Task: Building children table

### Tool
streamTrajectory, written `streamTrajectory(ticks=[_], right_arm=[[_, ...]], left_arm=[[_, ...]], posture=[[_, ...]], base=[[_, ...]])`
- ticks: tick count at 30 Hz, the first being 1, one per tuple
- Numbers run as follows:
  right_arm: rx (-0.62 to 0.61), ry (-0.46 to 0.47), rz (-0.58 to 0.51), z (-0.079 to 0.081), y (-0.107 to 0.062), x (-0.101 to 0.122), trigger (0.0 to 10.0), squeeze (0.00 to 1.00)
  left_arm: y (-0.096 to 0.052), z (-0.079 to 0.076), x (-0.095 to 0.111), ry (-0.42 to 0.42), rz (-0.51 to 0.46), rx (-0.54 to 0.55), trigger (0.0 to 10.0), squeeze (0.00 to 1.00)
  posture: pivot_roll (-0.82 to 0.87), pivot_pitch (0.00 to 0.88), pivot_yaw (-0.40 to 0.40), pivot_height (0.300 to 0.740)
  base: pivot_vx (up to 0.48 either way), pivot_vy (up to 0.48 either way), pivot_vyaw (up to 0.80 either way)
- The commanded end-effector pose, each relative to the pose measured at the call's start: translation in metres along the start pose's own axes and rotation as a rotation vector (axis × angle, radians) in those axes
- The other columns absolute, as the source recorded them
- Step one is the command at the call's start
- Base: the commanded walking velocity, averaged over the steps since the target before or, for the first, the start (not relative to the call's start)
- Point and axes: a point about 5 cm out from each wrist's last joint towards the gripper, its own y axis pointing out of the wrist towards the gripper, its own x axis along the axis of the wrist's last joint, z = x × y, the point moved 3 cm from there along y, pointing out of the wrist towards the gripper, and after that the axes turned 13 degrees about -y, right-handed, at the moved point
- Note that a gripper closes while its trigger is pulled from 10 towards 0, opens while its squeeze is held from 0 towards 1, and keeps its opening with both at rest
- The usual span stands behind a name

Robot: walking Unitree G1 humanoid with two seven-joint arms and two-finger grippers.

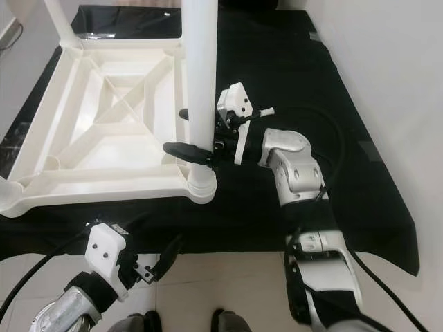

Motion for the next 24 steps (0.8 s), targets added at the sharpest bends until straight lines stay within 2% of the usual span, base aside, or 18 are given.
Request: streamTrajectory(ticks=[1,4,6,8,9,11,12,13,14,15,16,17,18,19,20,21,24], right_arm=[[0.068,-0.006,-0.055,0.001,0.004,0.009,0.0,0.00],[0.082,-0.002,-0.066,0.002,0.004,0.005,0.0,0.00],[0.002,-0.013,-0.044,0.004,0.005,-0.005,0.0,0.00],[-0.139,0.004,-0.024,0.007,0.006,-0.015,0.0,0.00],[-0.139,0.004,-0.024,0.007,0.006,-0.015,0.0,0.00],[-0.239,0.031,-0.023,0.017,0.006,-0.022,0.0,0.00],[-0.239,0.031,-0.023,0.017,0.006,-0.022,0.0,0.00],[-0.322,0.067,-0.001,0.026,0.007,-0.030,0.0,0.00],[-0.322,0.067,-0.001,0.026,0.007,-0.030,0.0,0.00],[-0.480,0.105,0.077,0.037,0.008,-0.043,0.0,0.00],[-0.480,0.105,0.077,0.037,0.008,-0.043,0.0,0.00],[-0.670,0.079,0.252,0.052,0.003,-0.061,0.0,0.00],[-0.670,0.079,0.252,0.052,0.003,-0.061,0.0,0.00],[-0.809,0.099,0.358,0.070,-0.002,-0.070,0.0,0.00],[-0.861,0.084,0.408,0.083,0.000,-0.072,0.0,0.00],[-0.860,0.085,0.417,0.088,0.005,-0.074,0.0,0.00],[-0.842,0.085,0.396,0.087,0.011,-0.074,0.0,0.00]], left_arm=[[-0.003,-0.004,-0.002,-0.009,0.013,-0.001,10.0,0.00],[-0.002,-0.005,-0.002,-0.008,0.012,0.001,10.0,0.00],[0.000,-0.005,-0.003,-0.009,0.010,0.003,10.0,0.00],[0.002,-0.005,-0.004,-0.011,0.007,0.003,10.0,0.00],[0.002,-0.005,-0.004,-0.011,0.007,0.003,10.0,0.00],[0.004,-0.004,-0.004,-0.012,0.007,0.004,10.0,0.00],[0.004,-0.004,-0.004,-0.012,0.007,0.004,10.0,0.00],[0.004,-0.004,-0.005,-0.012,0.006,0.004,10.0,0.00],[0.004,-0.004,-0.005,-0.012,0.006,0.004,10.0,0.00],[0.005,-0.003,-0.005,-0.012,0.005,0.005,10.0,0.00],[0.005,-0.003,-0.005,-0.012,0.005,0.005,10.0,0.00],[0.006,-0.001,-0.006,-0.012,0.006,0.006,10.0,0.00],[0.006,-0.001,-0.006,-0.012,0.006,0.006,10.0,0.00],[0.007,0.001,-0.006,-0.011,0.006,0.005,10.0,0.00],[0.009,0.003,-0.006,-0.008,0.007,0.003,10.0,0.00],[0.011,0.004,-0.007,-0.006,0.009,0.002,10.0,0.00],[0.013,0.006,-0.007,-0.005,0.010,0.002,10.0,0.00]], posture=[[0.08,0.262,-0.062,0.740],[0.07,0.254,-0.065,0.740],[0.06,0.247,-0.073,0.740],[0.05,0.241,-0.077,0.740],[0.05,0.241,-0.077,0.740],[0.04,0.231,-0.085,0.740],[0.04,0.231,-0.085,0.740],[0.03,0.225,-0.088,0.740],[0.03,0.225,-0.088,0.740],[0.02,0.217,-0.088,0.740],[0.02,0.217,-0.088,0.740],[0.00,0.208,-0.080,0.740],[0.00,0.208,-0.080,0.740],[0.00,0.198,-0.071,0.740],[0.01,0.191,-0.064,0.740],[0.01,0.183,-0.058,0.740],[0.02,0.174,-0.050,0.740]], base=[[0.000,0.000,0.00],[0.000,0.000,0.00],[0.000,0.000,0.00],[0.000,0.000,0.00],[0.000,0.000,0.00],[0.000,0.000,0.00],[0.000,0.000,0.00],[0.000,0.000,0.00],[0.000,0.000,0.00],[0.000,0.000,0.00],[0.000,0.000,0.00],[0.000,0.000,0.00],[0.000,0.000,0.00],[0.000,0.000,0.00],[0.000,0.000,0.00],[0.000,0.000,0.00],[0.000,0.000,0.00]])
